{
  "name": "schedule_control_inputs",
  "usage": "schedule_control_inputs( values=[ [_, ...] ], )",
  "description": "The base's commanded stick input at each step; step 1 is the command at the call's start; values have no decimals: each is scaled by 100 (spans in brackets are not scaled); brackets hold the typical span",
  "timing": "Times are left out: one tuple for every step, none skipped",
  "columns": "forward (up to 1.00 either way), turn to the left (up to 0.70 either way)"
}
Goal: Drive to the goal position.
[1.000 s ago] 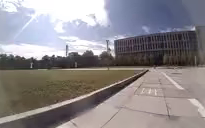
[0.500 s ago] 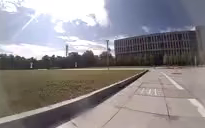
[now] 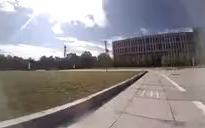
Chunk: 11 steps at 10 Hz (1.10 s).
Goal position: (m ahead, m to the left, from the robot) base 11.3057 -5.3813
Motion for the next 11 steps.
schedule_control_inputs(
  values=[
    [70, -36],
    [70, -36],
    [70, -36],
    [70, -28],
    [70, -4],
    [70, -1],
    [70, -1],
    [70, -1],
    [70, -1],
    [70, -1],
    [70, -1]
  ],
)
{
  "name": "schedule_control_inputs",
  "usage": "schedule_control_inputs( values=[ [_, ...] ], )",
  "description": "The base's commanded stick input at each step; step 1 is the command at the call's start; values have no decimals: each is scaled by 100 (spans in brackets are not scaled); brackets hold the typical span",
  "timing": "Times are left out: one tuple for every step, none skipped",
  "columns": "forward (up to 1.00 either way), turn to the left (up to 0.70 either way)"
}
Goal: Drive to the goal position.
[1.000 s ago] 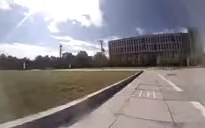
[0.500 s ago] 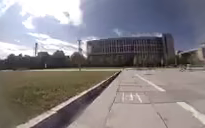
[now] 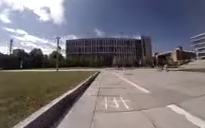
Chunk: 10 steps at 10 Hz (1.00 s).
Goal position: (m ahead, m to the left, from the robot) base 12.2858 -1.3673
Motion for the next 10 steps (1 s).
schedule_control_inputs(
  values=[
    [70, -1],
    [70, -1],
    [70, -1],
    [70, -1],
    [70, -1],
    [70, -1],
    [70, -1],
    [70, -1],
    [70, -1],
    [70, -1]
  ],
)
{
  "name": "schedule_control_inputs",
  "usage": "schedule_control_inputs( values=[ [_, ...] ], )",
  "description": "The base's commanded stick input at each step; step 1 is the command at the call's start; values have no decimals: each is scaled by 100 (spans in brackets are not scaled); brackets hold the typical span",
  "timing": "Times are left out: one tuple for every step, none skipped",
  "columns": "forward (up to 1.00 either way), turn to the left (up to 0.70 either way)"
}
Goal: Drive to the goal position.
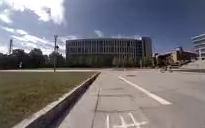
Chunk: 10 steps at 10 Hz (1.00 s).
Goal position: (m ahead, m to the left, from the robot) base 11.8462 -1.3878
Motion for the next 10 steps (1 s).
schedule_control_inputs(
  values=[
    [70, -1],
    [70, -1],
    [70, -1],
    [70, -1],
    [70, -1],
    [70, -1],
    [70, -1],
    [70, -1],
    [70, -1],
    [70, -1]
  ],
)
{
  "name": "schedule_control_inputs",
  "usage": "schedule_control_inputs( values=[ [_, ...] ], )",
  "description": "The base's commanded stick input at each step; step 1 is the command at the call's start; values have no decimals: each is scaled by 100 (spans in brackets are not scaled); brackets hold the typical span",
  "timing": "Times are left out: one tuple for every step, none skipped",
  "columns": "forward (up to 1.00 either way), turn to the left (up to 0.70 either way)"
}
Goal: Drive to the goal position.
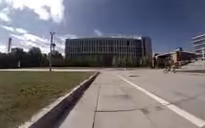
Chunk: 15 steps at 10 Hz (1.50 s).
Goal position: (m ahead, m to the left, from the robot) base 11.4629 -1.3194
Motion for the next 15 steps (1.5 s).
schedule_control_inputs(
  values=[
    [70, -1],
    [70, -1],
    [70, -1],
    [70, -1],
    [70, -1],
    [70, -1],
    [70, -1],
    [70, -1],
    [70, -1],
    [70, -1],
    [70, -1],
    [70, -1],
    [70, -1],
    [70, -1],
    [70, -1]
  ],
)
